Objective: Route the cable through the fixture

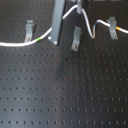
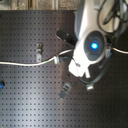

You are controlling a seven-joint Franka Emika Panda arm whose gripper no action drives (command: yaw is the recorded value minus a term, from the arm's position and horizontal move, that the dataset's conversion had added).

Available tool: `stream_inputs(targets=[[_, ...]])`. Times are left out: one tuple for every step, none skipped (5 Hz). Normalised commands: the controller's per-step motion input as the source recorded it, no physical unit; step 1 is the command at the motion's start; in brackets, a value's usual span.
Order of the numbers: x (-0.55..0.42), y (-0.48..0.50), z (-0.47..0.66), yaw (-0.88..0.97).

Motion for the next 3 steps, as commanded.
stream_inputs(targets=[[-0.480,0.164,0.13,0.00],[0.007,0.011,0.00,0.00],[-0.034,0.206,0.55,-0.02]])
